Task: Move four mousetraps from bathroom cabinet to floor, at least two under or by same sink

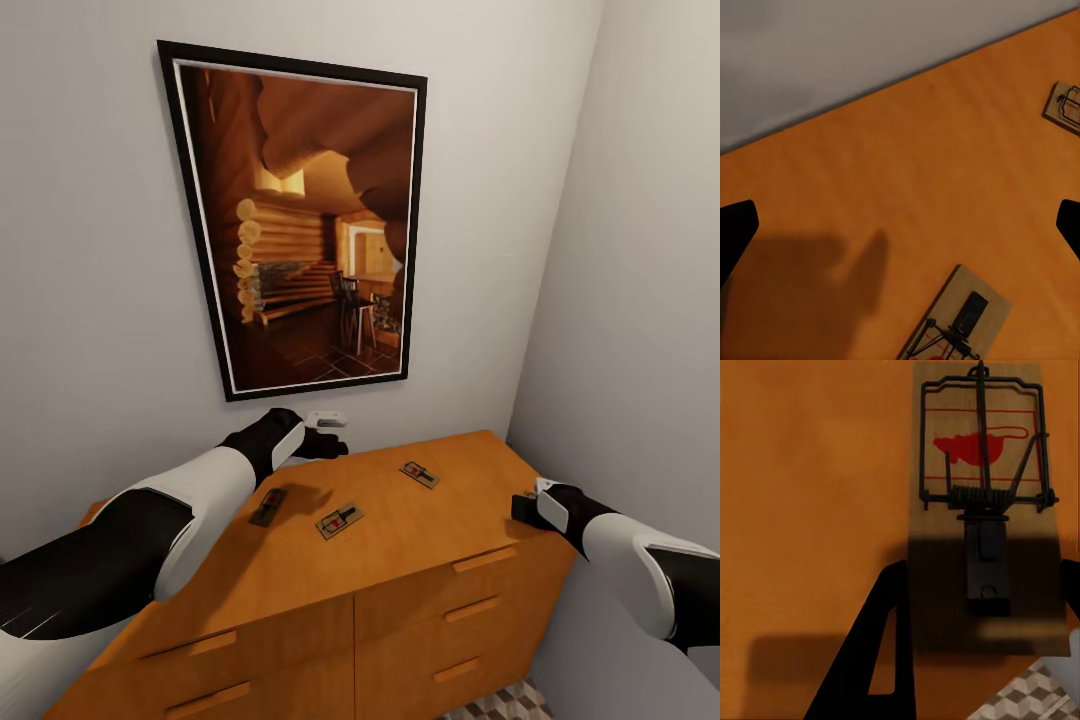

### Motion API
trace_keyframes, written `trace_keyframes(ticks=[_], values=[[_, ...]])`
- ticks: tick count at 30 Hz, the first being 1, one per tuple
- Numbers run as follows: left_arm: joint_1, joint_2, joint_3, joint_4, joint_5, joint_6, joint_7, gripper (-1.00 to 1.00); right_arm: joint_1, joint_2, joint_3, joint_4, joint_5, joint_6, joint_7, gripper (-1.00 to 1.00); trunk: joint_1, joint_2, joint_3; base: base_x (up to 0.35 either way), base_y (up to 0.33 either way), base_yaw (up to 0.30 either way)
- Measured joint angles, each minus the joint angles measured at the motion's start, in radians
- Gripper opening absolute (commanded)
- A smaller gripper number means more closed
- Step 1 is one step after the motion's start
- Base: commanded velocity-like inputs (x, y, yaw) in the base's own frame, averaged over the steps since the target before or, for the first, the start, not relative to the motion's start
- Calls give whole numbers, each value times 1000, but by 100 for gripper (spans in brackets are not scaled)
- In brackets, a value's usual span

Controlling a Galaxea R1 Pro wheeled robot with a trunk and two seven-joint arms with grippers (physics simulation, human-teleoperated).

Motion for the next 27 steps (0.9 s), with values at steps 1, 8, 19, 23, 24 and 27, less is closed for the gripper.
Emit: trace_keyframes(ticks=[1,8,19,23,24,27], values=[[0,0,0,0,1,0,0,100,0,-1,-1,1,2,-1,0,-100,0,0,0,0,0,0],[0,0,-1,-2,1,0,2,100,1,-5,-2,-6,13,7,1,-100,0,0,0,0,0,0],[0,0,-1,-24,2,1,2,100,-2,-2,-14,-641,12,494,9,-100,0,0,0,0,0,0],[0,0,-1,-24,2,1,2,100,-2,-4,-15,-643,12,495,12,-100,0,0,0,0,0,0],[0,0,-1,-24,2,1,2,100,-2,-4,-15,-643,12,495,12,-100,0,0,0,0,0,0],[0,0,-1,-24,2,1,3,100,-2,-4,-15,-643,12,495,14,-100,0,0,0,0,0,0]])
